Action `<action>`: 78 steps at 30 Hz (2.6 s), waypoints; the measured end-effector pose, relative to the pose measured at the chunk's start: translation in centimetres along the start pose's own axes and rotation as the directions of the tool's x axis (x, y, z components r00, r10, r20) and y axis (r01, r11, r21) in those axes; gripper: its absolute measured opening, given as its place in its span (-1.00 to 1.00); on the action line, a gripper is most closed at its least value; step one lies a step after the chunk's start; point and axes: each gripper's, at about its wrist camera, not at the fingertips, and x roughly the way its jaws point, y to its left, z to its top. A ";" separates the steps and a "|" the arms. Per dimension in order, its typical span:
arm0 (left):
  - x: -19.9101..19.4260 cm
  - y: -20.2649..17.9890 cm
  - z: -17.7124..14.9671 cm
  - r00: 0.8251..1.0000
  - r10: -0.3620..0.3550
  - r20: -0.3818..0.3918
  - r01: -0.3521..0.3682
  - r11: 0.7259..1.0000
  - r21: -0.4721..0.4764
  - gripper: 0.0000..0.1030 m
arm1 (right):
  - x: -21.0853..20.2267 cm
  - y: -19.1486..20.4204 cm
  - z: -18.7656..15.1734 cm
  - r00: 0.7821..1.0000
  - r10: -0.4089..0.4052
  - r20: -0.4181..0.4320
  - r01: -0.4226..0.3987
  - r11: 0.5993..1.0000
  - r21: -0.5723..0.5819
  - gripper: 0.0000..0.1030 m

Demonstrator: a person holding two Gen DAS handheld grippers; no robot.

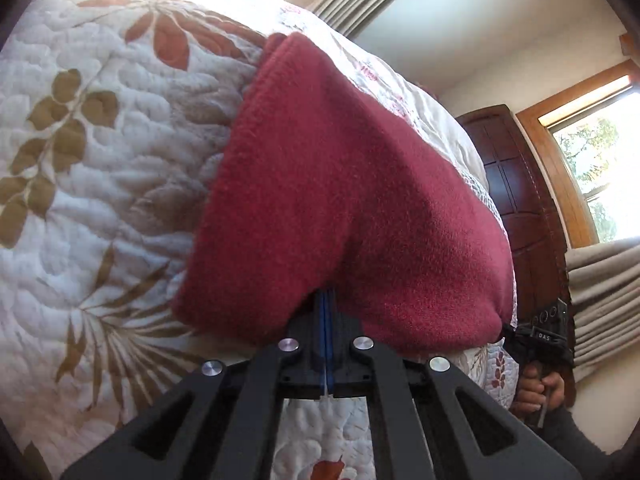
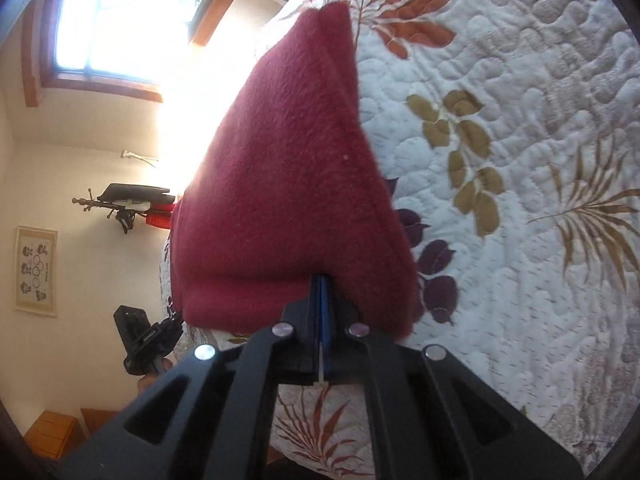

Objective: Fold small clothes

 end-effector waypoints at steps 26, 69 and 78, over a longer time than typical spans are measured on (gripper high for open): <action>-5.2 5.2 4.4 0.976 -0.214 0.051 0.219 0.968 -0.126 0.28 | 16.2 23.8 -9.9 0.950 -0.293 -0.104 0.186 0.803 -0.566 -0.34; 2.8 11.9 17.1 0.855 -0.515 -0.066 0.462 0.811 -0.359 0.56 | 28.6 34.9 -18.0 0.705 -0.470 0.531 0.460 -0.267 -0.847 -0.83; 6.7 10.8 19.6 0.815 -0.562 -0.144 0.452 0.771 -0.448 0.68 | 24.1 37.6 -13.5 0.744 -0.430 0.511 0.531 -0.083 -0.843 -0.83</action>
